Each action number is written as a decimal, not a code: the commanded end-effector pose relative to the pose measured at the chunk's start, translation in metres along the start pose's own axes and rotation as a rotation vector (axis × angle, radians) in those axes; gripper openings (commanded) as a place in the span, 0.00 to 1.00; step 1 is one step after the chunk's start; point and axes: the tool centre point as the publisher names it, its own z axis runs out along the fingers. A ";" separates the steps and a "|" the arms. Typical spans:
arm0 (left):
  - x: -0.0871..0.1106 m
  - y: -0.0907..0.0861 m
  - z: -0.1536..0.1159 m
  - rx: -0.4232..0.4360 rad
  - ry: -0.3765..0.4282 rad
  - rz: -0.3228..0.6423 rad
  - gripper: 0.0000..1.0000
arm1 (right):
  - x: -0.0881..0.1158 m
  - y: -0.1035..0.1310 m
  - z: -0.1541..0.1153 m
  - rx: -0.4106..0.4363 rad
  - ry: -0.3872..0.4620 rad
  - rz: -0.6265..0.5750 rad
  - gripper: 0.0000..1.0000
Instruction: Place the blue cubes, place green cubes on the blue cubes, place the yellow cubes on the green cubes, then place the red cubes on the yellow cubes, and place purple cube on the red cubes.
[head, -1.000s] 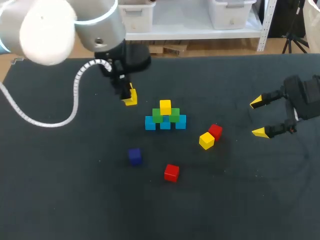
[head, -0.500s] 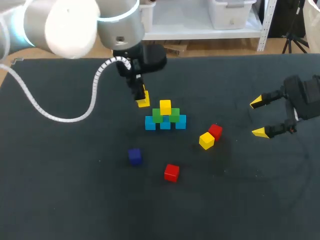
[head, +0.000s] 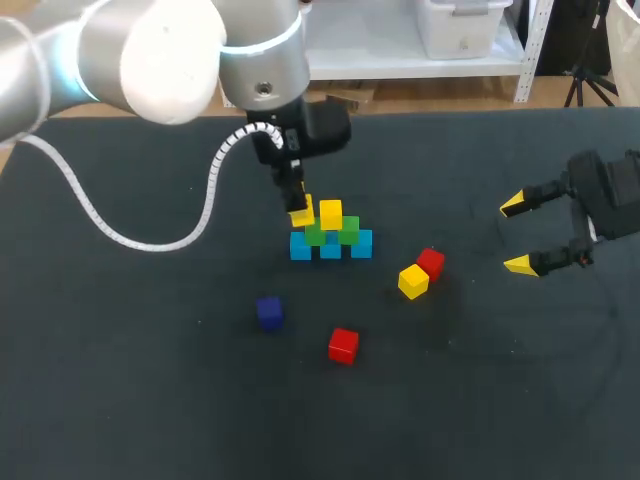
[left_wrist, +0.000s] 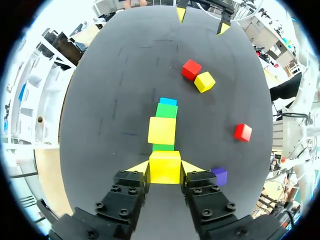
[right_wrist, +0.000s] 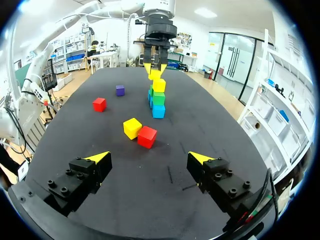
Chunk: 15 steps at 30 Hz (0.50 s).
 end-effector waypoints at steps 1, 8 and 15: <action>-0.004 0.004 0.002 0.005 0.012 -0.001 0.00 | 0.000 0.000 0.000 0.000 -0.002 -0.001 1.00; -0.007 0.006 0.007 0.010 0.017 0.003 0.00 | 0.000 0.000 0.000 0.000 -0.002 -0.001 1.00; -0.007 0.007 0.010 0.016 0.026 0.010 0.00 | 0.000 0.000 0.000 0.000 -0.002 -0.001 1.00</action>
